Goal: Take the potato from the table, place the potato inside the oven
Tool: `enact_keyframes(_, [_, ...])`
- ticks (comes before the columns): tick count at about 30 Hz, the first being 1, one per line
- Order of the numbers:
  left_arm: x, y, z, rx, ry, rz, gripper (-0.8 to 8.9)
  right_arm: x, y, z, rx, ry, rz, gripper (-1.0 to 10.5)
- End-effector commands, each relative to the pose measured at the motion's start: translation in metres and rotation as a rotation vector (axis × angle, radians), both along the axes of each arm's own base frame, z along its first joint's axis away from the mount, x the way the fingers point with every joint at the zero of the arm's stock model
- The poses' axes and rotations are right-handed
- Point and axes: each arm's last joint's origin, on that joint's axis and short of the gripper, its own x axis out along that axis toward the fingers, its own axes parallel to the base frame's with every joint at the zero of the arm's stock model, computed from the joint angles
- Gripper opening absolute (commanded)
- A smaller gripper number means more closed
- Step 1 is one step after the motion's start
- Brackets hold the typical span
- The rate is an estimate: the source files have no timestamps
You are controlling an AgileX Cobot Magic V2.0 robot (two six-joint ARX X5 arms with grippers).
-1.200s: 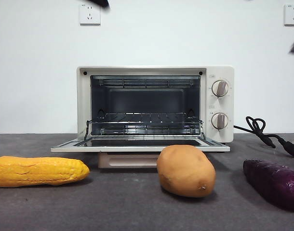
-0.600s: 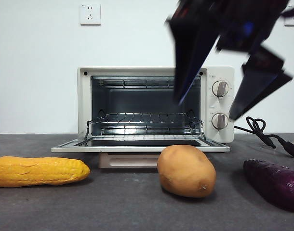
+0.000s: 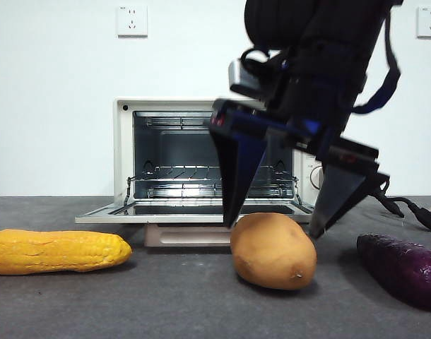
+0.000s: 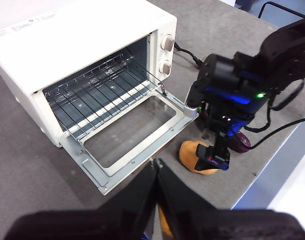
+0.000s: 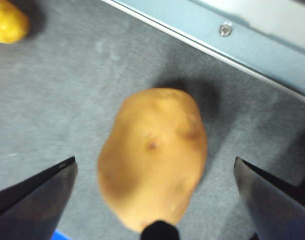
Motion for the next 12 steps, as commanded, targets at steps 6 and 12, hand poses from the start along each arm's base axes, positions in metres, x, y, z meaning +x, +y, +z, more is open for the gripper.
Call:
enact_keyframes(6, [0.0003,0.0002,-0.0021,0.007,0.01,0.008,-0.07,0.0012,0.0027,-0.0073,-0.011,0.022,-0.004,1.0])
enact_keyframes(12, [0.001,0.0014,-0.0025,0.031,0.0,0.049,-0.08,0.0005,0.0021,-0.0069,-0.017,0.02,0.019,-0.1])
